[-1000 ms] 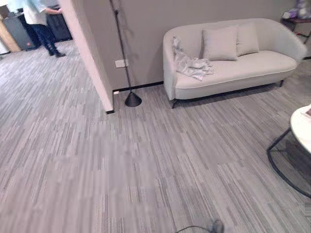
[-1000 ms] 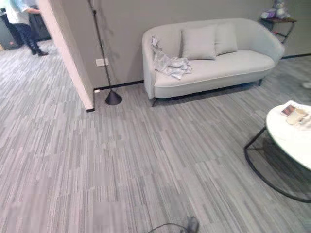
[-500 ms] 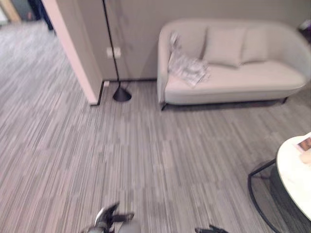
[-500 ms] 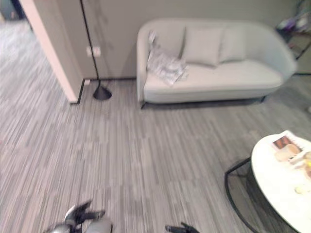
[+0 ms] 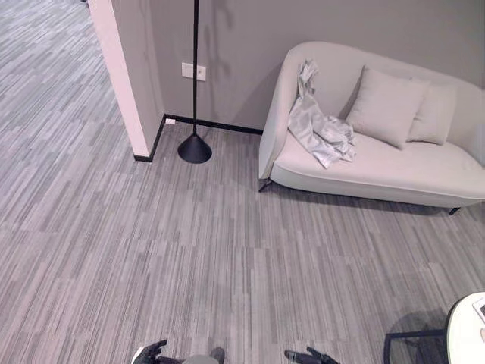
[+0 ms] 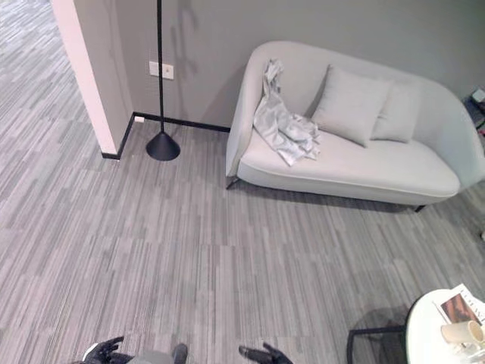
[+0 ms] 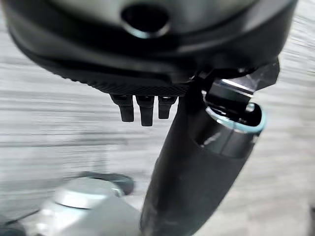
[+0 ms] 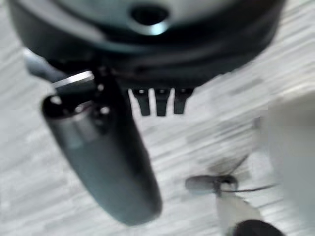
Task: Hang the clothes on the sofa on the clothes rack.
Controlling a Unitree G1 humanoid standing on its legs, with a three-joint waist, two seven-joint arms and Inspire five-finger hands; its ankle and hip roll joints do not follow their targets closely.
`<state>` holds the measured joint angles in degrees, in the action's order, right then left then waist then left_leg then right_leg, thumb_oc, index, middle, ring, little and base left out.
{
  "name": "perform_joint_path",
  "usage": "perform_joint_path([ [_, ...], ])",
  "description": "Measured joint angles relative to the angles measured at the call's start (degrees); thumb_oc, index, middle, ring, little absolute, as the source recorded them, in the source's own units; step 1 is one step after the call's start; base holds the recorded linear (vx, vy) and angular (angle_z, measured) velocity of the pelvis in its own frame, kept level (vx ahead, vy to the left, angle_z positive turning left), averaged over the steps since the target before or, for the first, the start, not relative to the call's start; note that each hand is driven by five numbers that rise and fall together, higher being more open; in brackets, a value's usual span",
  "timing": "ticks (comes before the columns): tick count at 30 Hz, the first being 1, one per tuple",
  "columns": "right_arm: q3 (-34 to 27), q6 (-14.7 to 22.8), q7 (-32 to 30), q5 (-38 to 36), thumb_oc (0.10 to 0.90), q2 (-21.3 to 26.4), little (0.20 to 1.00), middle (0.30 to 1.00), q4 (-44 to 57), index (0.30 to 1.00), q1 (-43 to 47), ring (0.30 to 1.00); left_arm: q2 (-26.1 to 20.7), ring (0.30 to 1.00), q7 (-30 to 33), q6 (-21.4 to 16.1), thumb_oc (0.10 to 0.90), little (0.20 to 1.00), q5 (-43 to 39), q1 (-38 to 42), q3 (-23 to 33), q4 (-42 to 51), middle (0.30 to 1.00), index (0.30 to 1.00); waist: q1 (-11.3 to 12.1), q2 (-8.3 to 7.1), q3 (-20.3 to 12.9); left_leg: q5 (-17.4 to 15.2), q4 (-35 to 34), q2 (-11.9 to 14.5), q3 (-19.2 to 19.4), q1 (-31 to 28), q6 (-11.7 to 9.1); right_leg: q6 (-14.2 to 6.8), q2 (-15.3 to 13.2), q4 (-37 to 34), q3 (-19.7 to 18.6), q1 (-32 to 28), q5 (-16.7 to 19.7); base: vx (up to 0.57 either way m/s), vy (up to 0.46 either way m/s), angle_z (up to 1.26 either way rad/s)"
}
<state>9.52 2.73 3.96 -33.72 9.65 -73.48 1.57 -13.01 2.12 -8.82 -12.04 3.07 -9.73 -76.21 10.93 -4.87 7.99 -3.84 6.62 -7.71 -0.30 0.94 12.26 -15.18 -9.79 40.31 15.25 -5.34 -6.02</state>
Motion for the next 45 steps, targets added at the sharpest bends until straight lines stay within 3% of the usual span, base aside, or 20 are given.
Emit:
perform_joint_path([
  [1,-6.10,2.74,-1.62,0.05,0.800,-0.05,0.900,0.900,0.66,0.900,-2.00,0.900,1.35,0.900,0.01,-0.93,0.800,0.900,0.46,-0.04,-1.53,-0.41,0.900,0.900,-0.97,3.93,-2.58,-1.81,0.11,-0.89,0.40,-0.40,-0.77,0.51,-6.77,23.62,6.66,13.37,3.36,0.40,0.270,-0.26],
  [2,-1.89,2.60,-1.31,-0.24,0.800,2.48,0.900,0.900,3.23,0.900,-1.35,0.900,2.15,0.900,-0.02,-1.46,0.800,0.900,0.42,1.36,-2.49,-1.84,0.900,0.900,-3.64,6.21,-3.43,-2.04,0.21,-0.15,-0.88,-0.31,-0.97,7.04,-4.81,21.09,8.23,19.00,0.02,0.23,0.012,0.26],
  [3,-1.57,2.59,-0.87,-0.33,0.800,3.80,0.900,0.900,4.74,0.900,-1.49,0.900,2.38,0.900,0.20,-1.30,0.800,0.900,0.82,3.57,-3.35,-1.97,0.900,0.900,-4.78,7.85,-3.63,-0.32,-2.89,0.15,-4.30,-2.83,-4.12,9.30,0.34,6.07,10.82,21.35,-4.42,0.28,-0.004,0.92],
  [5,-0.76,2.24,0.02,-0.36,0.800,3.51,0.900,0.900,5.27,0.900,-0.88,0.900,2.26,0.900,0.23,-1.85,0.800,0.900,0.84,4.99,-2.95,-1.93,0.900,0.900,-5.18,8.09,-3.38,-2.07,-4.56,0.08,-6.77,-4.04,-11.93,11.17,4.19,-8.38,11.87,22.91,-4.88,0.21,-0.032,1.19],
  [6,-0.02,1.80,0.47,-0.20,0.800,1.75,0.900,0.900,4.90,0.900,-0.51,0.900,1.92,0.900,-0.05,-2.12,0.800,0.900,1.00,5.29,-1.54,-2.07,0.900,0.900,-6.47,5.44,-3.53,-3.24,-5.78,1.17,2.34,-4.94,-13.70,13.10,3.07,-26.02,14.90,22.39,-2.37,0.23,-0.017,1.45],
  [7,-0.49,1.89,0.42,-0.31,0.800,1.80,0.900,0.900,4.11,0.900,0.13,0.900,2.15,0.900,-0.13,-2.12,0.800,0.900,1.01,4.68,-1.47,-1.99,0.900,0.900,-6.05,4.60,-3.34,-2.50,-7.63,-0.30,1.87,-7.90,-8.12,13.70,2.32,-27.49,14.41,23.61,-0.20,0.22,-0.009,1.41],
  [11,-2.00,1.04,0.87,-0.72,0.800,1.68,0.900,0.900,3.78,0.900,1.68,0.900,1.54,0.900,-0.20,-0.68,0.800,0.900,1.14,-1.37,-1.44,-2.69,0.900,0.900,-5.52,5.82,-3.15,-3.26,-8.12,-0.33,-1.04,-14.43,-9.33,20.79,5.85,-28.55,10.07,25.04,4.92,0.33,-0.043,0.88],
  [12,-3.96,0.91,0.97,-0.91,0.800,1.65,0.900,0.900,2.39,0.900,1.43,0.900,1.56,0.900,-0.18,-0.05,0.800,0.900,1.17,-3.96,-1.40,-3.10,0.900,0.900,-6.05,5.96,-3.65,-4.65,-6.25,-1.70,-4.06,-16.56,-11.62,25.31,7.65,-30.20,6.11,24.19,7.74,0.50,-0.129,1.18],
  [14,-4.45,-0.03,0.76,-1.09,0.800,2.97,0.900,0.900,1.42,0.900,1.42,0.900,2.87,0.900,-0.24,0.08,0.800,0.900,1.16,-4.97,-1.40,-3.83,0.900,0.900,-4.42,7.47,-3.55,-6.50,2.22,-2.39,-4.86,-14.69,-13.43,24.58,7.59,-32.71,0.66,19.83,11.85,0.38,-0.165,0.50],
  [17,-4.19,0.42,1.49,-0.99,0.800,0.56,0.900,0.900,1.96,0.900,2.89,0.900,0.69,0.900,-0.16,0.04,0.800,0.900,1.21,-4.97,0.92,-4.29,0.900,0.900,-3.87,4.29,-2.89,-8.40,-2.28,3.73,-6.51,-11.17,-13.72,21.32,7.66,-39.35,-1.74,11.23,12.54,0.35,-0.264,-0.44],
  [20,-0.91,-0.34,2.01,-0.29,0.800,0.16,0.900,0.900,1.40,0.900,3.14,0.900,-1.50,0.900,0.23,-0.43,0.800,0.900,1.09,-2.48,-1.17,-3.62,0.900,0.900,-6.70,3.41,-5.07,-5.25,-5.85,11.61,-6.58,-8.74,-14.82,15.34,8.78,-32.26,5.25,14.07,5.02,0.31,-0.346,-0.12],
  [21,-0.38,-0.49,1.88,-0.12,0.800,-0.10,0.900,0.900,-0.39,0.900,3.17,0.900,-1.58,0.900,0.28,-0.61,0.800,0.900,1.09,-1.69,-1.48,-4.12,0.900,0.900,-7.14,2.65,-5.61,-6.19,-5.51,12.91,-6.57,-9.20,-16.34,16.74,10.03,-31.80,6.76,13.34,3.95,0.44,-0.508,0.04],
  [24,4.40,-0.69,-0.13,3.70,0.800,0.69,0.900,0.900,0.29,0.900,1.73,0.900,0.41,0.900,0.22,-0.92,0.800,0.900,0.77,-1.85,0.03,-4.32,0.900,0.900,-5.55,1.41,-6.17,-7.08,7.91,11.61,-7.06,-5.57,-17.85,19.35,11.75,-40.04,6.28,6.56,4.29,0.31,-0.422,-0.19],
  [26,10.31,-0.34,-1.82,8.07,0.800,1.28,0.900,0.900,6.57,0.900,3.33,0.900,1.09,0.900,0.85,-2.63,0.800,0.900,-0.10,0.05,2.48,1.47,0.900,0.900,-1.54,0.62,-4.63,-3.54,40.86,10.29,-4.80,11.71,-17.92,21.41,12.58,-45.50,3.18,3.03,5.58,0.24,-0.205,-0.64],
  [30,12.59,1.29,-2.64,12.53,0.800,1.87,0.900,0.900,6.78,0.900,11.45,0.900,0.69,0.900,1.61,-2.00,0.800,0.900,0.98,2.54,-1.89,4.38,0.900,0.900,-4.62,0.03,-1.59,-3.68,14.57,1.15,-3.61,18.33,-14.34,17.17,10.21,-45.47,1.73,-2.54,2.63,0.13,0.029,-0.37],
  [32,11.18,1.47,-3.11,15.39,0.800,3.85,0.900,0.900,6.27,0.900,11.28,0.900,1.12,0.900,2.03,-2.23,0.800,0.900,1.68,0.70,-4.79,4.10,0.900,0.900,-4.39,4.31,-2.22,13.93,4.01,0.91,-2.95,17.94,-10.98,14.45,13.96,-43.85,-0.80,-4.57,0.93,0.08,-0.033,-0.57],
  [33,10.76,1.56,-4.64,16.00,0.800,2.85,0.900,0.900,6.25,0.900,10.09,0.900,0.52,0.900,2.06,-2.14,0.800,0.900,1.63,0.21,-4.71,2.91,0.900,0.900,-4.32,4.60,-2.65,10.14,4.89,1.71,-2.17,16.49,-6.88,13.28,15.11,-41.06,-0.33,-4.91,-2.09,0.13,-0.035,-0.32],
  [37,10.86,-0.08,-5.48,19.35,0.800,0.17,0.900,0.900,5.02,0.900,8.81,0.900,-1.35,0.900,1.92,-1.69,0.800,0.900,1.61,-0.45,-0.67,-0.79,0.900,0.900,-2.85,0.48,-1.76,9.59,-2.80,1.81,-2.66,9.83,-7.01,8.96,8.22,-19.12,7.19,6.14,-10.03,0.06,-0.045,-0.17],
  [40,12.74,-0.24,-5.65,22.25,0.800,0.62,0.900,0.900,10.24,0.900,7.49,0.900,-1.53,0.900,2.68,-0.40,0.800,0.900,1.15,-3.23,2.57,-1.47,0.900,0.900,-1.79,2.11,-1.30,8.99,-5.22,2.05,-1.43,6.60,-7.25,9.38,-0.85,-18.16,12.88,11.22,-9.39,0.00,-0.125,-0.15],
  [45,14.35,-0.70,-6.90,26.93,0.800,0.90,0.900,0.900,14.68,0.900,10.16,0.900,-1.08,0.900,3.71,-0.30,0.800,0.900,1.07,-4.05,0.90,-1.56,0.900,0.900,0.00,5.82,-1.82,6.16,-2.96,2.99,-0.81,6.44,-7.63,5.86,-13.47,-23.44,4.15,12.26,-1.67,0.03,-0.230,0.06],
])
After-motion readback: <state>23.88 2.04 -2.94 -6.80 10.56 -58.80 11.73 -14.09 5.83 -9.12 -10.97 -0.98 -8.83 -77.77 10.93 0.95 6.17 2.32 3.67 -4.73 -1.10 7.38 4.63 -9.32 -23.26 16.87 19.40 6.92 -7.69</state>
